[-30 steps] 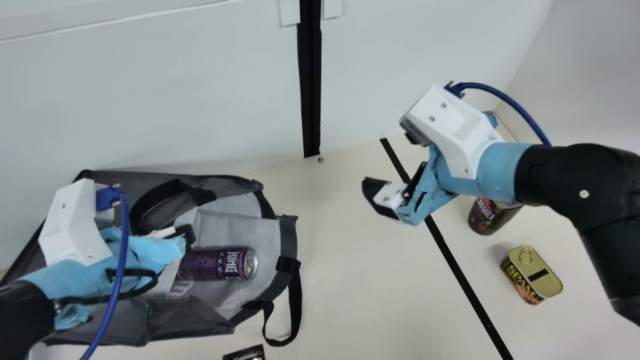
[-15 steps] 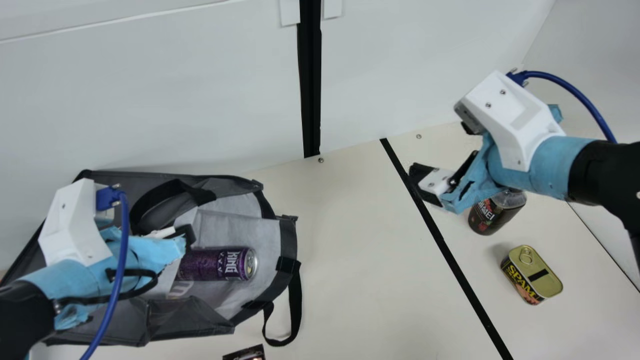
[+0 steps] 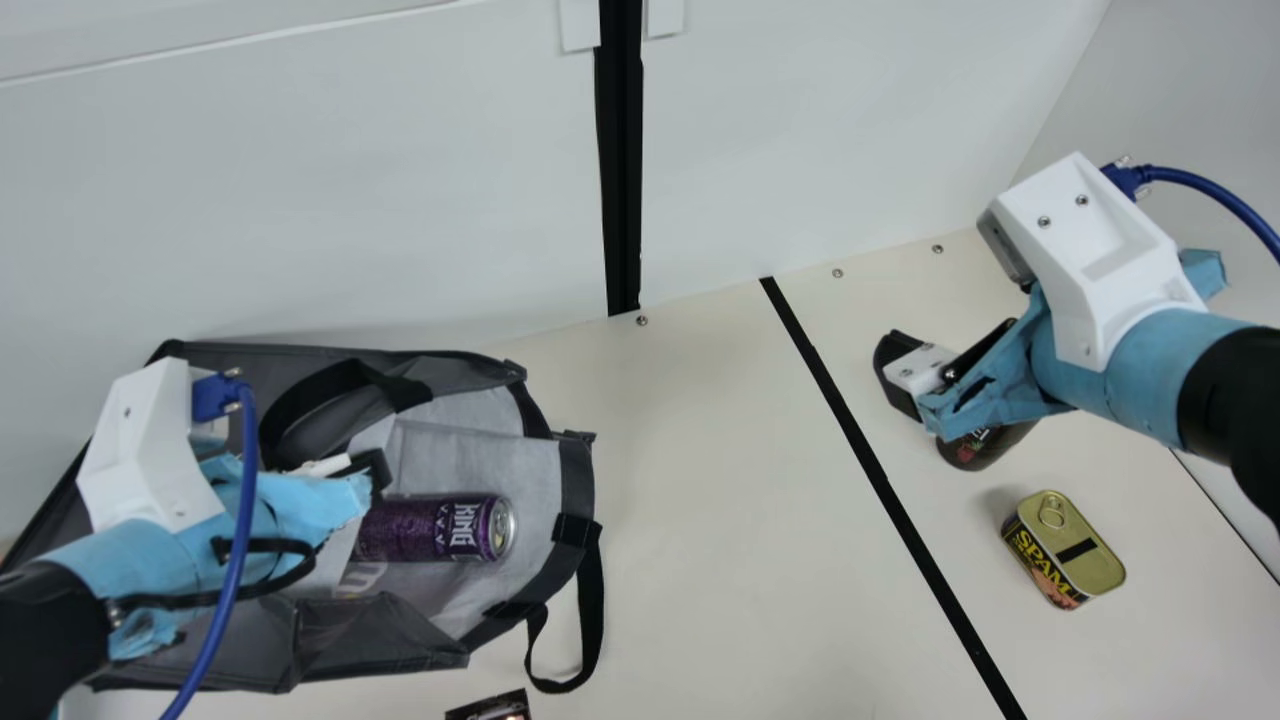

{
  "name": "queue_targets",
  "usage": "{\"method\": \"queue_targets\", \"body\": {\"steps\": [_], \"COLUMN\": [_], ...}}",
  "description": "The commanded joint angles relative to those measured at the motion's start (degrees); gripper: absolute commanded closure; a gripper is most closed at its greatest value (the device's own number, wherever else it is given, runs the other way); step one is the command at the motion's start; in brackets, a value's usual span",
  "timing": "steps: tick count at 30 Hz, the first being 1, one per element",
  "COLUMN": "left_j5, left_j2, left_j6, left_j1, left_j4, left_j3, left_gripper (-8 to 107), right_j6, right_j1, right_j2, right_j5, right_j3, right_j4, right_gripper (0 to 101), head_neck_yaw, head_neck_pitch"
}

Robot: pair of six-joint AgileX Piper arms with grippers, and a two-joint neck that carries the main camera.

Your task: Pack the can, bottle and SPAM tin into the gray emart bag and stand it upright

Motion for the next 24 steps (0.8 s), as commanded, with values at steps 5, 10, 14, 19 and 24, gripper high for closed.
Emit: {"method": "queue_targets", "body": {"steps": [5, 10, 14, 19, 24], "left_j5": [0.0, 0.0, 0.0, 0.0, 0.0], "left_j2": [0.0, 0.0, 0.0, 0.0, 0.0], "left_j6": [0.0, 0.0, 0.0, 0.0, 0.0], "left_j1": [0.0, 0.0, 0.0, 0.0, 0.0], "left_j4": [0.0, 0.0, 0.0, 0.0, 0.0], "left_j3": [0.0, 0.0, 0.0, 0.0, 0.0], "left_gripper": [107, 107, 107, 107, 107], "right_j6": [13.3, 20.2, 24.7, 30.0, 34.2], "right_j1": [4.4, 8.4, 11.3, 14.3, 15.2], "right_j2": [-1.2, -2.0, -2.7, -3.8, -5.2], "right_j5": [3.1, 6.3, 8.6, 10.8, 10.8], "right_j3": [-0.6, -1.4, -1.7, -1.0, 1.8], "right_j4": [-12.3, -18.2, -21.8, -25.2, -27.3], "right_gripper": [6, 6, 6, 6, 6], "head_neck_yaw": [0.0, 0.0, 0.0, 0.0, 0.0], "head_neck_pitch": [-1.3, -1.3, -1.3, -1.3, -1.3]}}
